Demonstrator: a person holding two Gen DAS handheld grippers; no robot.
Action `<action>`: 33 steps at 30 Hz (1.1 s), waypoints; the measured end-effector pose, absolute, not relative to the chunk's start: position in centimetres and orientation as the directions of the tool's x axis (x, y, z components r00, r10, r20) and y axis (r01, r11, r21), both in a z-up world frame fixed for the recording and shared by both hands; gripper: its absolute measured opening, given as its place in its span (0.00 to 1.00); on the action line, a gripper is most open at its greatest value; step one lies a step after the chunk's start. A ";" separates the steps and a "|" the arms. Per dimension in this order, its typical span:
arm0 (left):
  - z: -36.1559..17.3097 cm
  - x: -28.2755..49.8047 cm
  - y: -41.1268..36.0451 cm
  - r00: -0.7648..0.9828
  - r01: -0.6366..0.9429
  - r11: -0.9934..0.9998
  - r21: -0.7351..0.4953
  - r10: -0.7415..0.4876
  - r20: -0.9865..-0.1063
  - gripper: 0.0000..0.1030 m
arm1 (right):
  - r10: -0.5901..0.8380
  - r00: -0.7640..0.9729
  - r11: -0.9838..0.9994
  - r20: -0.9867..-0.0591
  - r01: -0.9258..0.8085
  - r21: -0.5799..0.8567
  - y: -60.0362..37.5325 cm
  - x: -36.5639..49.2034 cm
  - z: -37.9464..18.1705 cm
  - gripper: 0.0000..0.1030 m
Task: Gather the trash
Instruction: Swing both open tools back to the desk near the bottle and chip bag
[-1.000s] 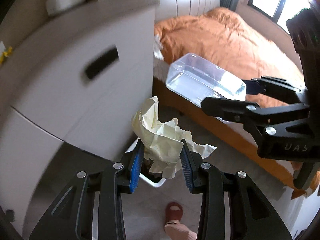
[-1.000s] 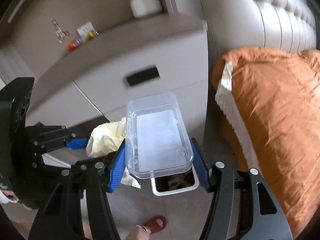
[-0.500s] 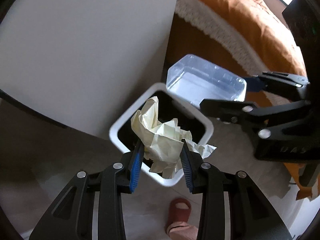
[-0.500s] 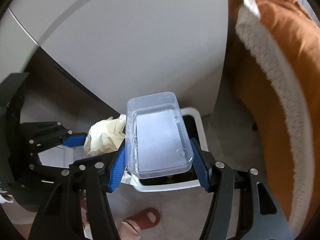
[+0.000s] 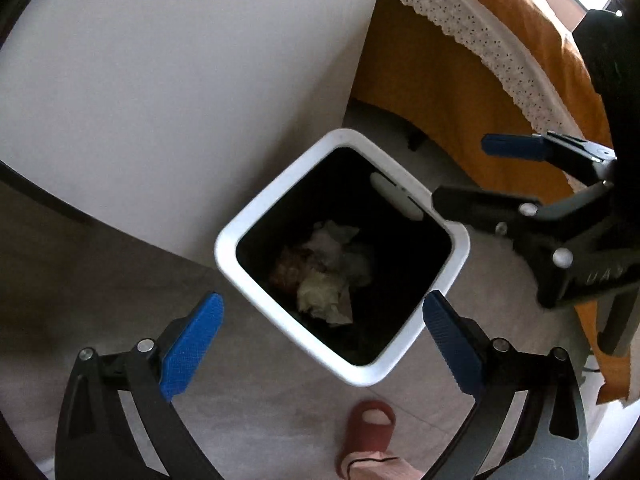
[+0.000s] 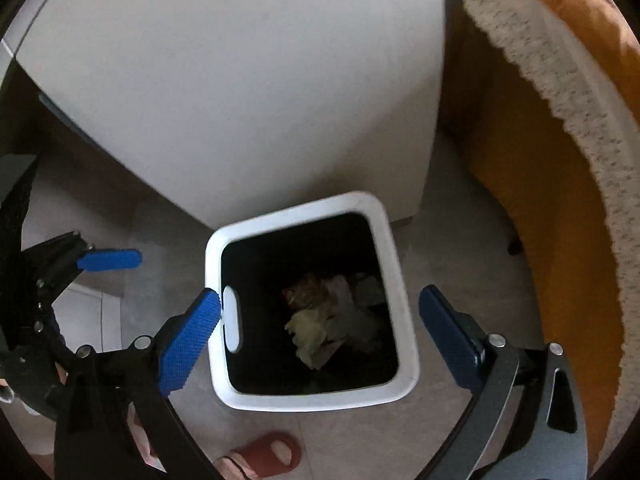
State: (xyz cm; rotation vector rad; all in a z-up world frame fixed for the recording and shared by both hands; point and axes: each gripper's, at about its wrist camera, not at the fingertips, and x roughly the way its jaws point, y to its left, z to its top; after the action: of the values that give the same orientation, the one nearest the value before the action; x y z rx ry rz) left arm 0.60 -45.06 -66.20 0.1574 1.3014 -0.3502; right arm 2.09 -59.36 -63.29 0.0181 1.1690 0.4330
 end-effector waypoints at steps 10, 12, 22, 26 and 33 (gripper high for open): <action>-52.6 0.0 -44.9 0.292 0.327 0.941 -0.089 -0.190 -0.937 0.95 | 0.332 0.390 0.927 -0.859 -0.304 0.220 -61.0 0.7 -49.2 0.96; -48.9 -0.5 -44.3 0.316 0.326 0.942 -0.083 -0.191 -0.929 0.95 | 0.342 0.412 0.926 -0.845 -0.298 0.230 -61.0 0.2 -45.9 0.96; -30.3 -2.2 -41.1 0.517 0.240 0.970 -0.029 -0.152 -0.843 0.95 | 0.394 0.565 0.910 -0.725 -0.349 0.223 -58.8 -1.2 -29.1 0.96; -25.0 -2.7 -38.6 0.591 0.195 0.981 -0.004 -0.121 -0.797 0.95 | 0.431 0.601 0.890 -0.673 -0.406 0.207 -56.4 -1.4 -24.7 0.96; -18.8 -2.9 -32.3 0.695 0.101 0.994 0.042 -0.040 -0.717 0.95 | 0.498 0.626 0.840 -0.600 -0.520 0.155 -50.1 0.0 -18.9 0.96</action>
State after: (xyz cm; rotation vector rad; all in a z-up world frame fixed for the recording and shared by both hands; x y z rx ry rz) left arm -2.86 -32.27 -18.76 0.0807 0.7981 -0.0787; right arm 0.02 -50.14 -18.85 -0.0337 0.6771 0.5839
